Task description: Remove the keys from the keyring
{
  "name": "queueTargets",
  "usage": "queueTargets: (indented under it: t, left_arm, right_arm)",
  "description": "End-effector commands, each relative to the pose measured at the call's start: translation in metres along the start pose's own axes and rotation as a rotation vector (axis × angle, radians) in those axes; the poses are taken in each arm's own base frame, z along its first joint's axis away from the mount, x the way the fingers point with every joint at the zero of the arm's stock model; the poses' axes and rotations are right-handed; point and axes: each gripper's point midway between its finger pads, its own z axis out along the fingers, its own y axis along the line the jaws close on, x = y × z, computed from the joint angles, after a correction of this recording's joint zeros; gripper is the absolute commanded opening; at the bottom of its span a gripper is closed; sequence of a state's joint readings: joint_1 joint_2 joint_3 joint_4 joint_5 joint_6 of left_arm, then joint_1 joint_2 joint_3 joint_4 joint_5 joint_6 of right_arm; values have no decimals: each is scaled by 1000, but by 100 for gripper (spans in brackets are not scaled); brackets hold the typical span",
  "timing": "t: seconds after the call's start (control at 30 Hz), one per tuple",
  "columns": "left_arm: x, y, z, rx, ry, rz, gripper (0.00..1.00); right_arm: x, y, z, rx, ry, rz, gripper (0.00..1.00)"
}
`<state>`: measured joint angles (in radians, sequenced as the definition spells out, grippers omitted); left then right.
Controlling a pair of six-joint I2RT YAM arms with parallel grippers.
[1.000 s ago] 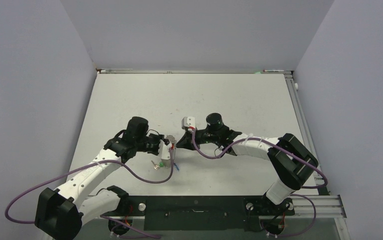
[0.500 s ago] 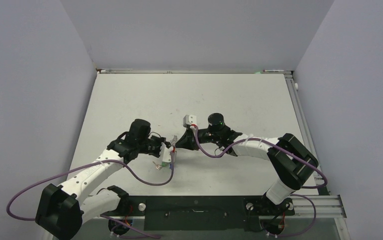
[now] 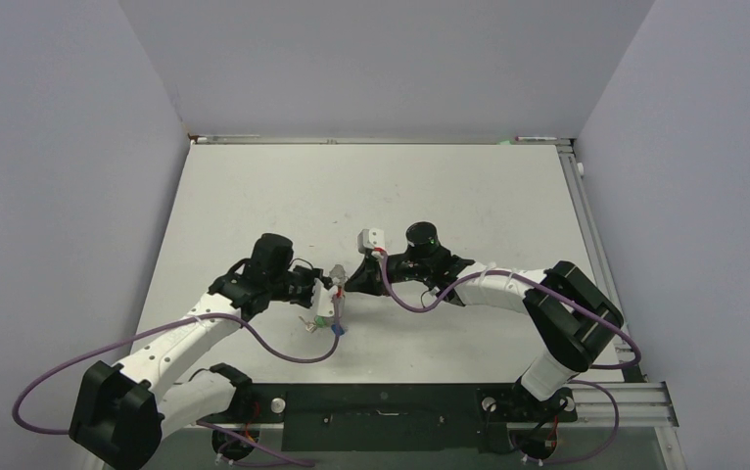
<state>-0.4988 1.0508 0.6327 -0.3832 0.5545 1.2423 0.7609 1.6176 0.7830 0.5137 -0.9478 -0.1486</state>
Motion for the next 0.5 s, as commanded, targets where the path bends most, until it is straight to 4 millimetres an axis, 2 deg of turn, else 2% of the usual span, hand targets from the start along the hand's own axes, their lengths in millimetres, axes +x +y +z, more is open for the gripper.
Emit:
queueTargets:
  t: [0.0,0.3,0.47]
  left_arm:
    - [-18,11,-10,-21,-52,25,0]
    - [-25,16,-17,-22,-57,59,0]
    - [-37,33,-20,-56,-73,103,0]
  right_arm:
    - [-21,-6,-2,32,-43,-71,5]
    - [-23,-25,-3,144,-54,12,5]
    - [-18,-18,5,122,-29,34,5]
